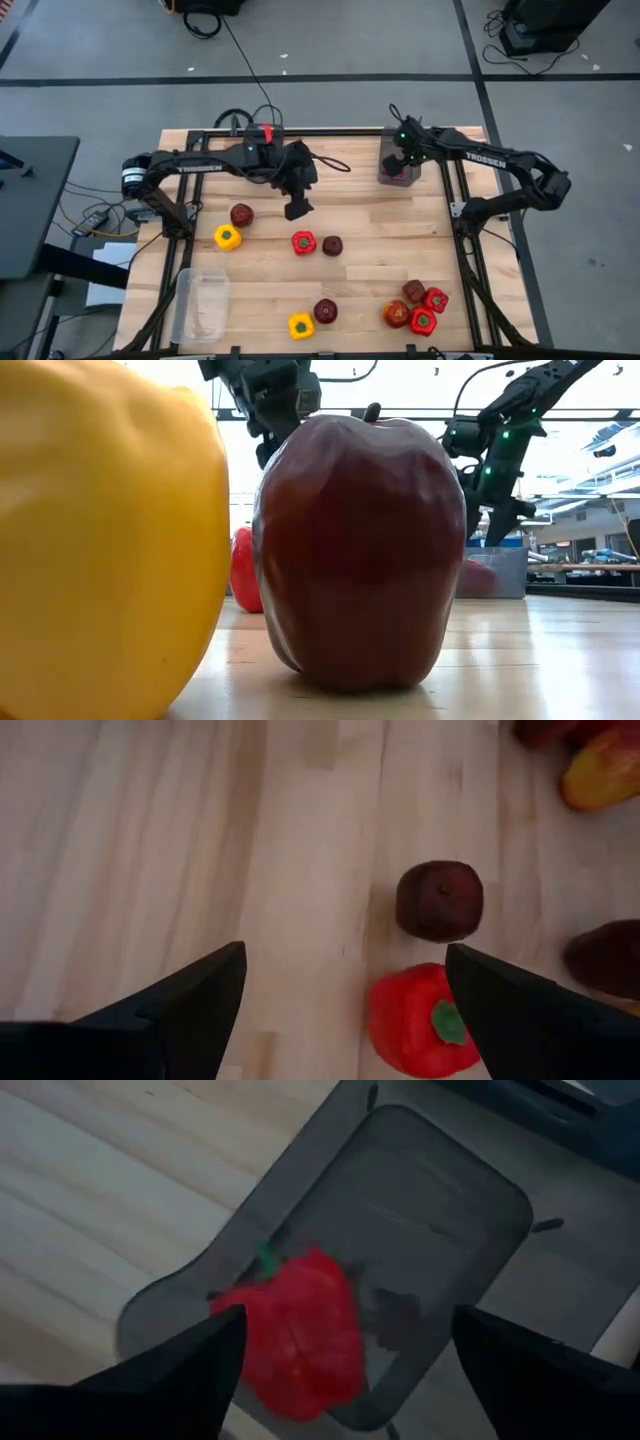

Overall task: Sort produce into baskets
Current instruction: Put the left red bell pepper into the top right black transparent bin

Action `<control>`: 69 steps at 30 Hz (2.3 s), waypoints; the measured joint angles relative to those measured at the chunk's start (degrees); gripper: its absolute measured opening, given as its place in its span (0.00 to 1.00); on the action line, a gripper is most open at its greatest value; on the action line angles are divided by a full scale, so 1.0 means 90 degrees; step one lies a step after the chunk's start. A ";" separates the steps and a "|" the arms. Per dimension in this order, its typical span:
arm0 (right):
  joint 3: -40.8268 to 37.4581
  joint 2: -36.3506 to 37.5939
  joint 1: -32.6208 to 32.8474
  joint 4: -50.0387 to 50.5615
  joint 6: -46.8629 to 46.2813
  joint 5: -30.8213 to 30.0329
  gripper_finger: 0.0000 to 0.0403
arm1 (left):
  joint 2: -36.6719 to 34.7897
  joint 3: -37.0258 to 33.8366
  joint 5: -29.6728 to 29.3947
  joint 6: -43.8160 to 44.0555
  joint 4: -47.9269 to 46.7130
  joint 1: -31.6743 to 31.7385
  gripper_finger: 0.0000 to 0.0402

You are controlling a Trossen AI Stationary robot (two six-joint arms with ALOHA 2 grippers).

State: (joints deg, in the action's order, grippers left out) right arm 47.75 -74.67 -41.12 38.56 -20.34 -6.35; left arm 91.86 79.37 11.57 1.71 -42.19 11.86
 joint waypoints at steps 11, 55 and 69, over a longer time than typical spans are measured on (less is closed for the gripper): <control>0.0198 0.0870 0.0757 0.0009 -0.0104 0.0503 0.89 | -0.1145 -0.1729 0.0233 0.0608 0.0322 -0.0896 0.84; 0.0197 0.0910 0.2460 -0.1470 -0.0753 0.2468 0.84 | 0.0117 -0.2809 -0.2054 0.1566 0.3492 -0.2023 0.78; 0.0197 0.0910 0.3441 -0.3600 -0.0122 0.2331 0.93 | -0.0601 -0.2318 -0.1165 0.1284 0.5259 -0.1311 0.82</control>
State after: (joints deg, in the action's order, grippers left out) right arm 49.52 -66.48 -10.16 6.16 -21.43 14.63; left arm 86.46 58.51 1.09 13.27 5.14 0.06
